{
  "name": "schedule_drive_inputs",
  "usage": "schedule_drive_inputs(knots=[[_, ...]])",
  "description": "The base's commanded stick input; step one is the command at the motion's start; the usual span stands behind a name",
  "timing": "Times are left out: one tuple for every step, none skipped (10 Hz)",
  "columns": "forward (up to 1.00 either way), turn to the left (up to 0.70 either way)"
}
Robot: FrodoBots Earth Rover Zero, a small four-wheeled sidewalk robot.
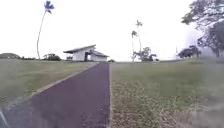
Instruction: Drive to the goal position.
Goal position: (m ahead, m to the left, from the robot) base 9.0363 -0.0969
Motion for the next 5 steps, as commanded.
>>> schedule_drive_inputs(knots=[[0.85, 0.32], [0.85, 0.32], [0.85, 0.32], [0.85, 0.33], [0.85, 0.15]])
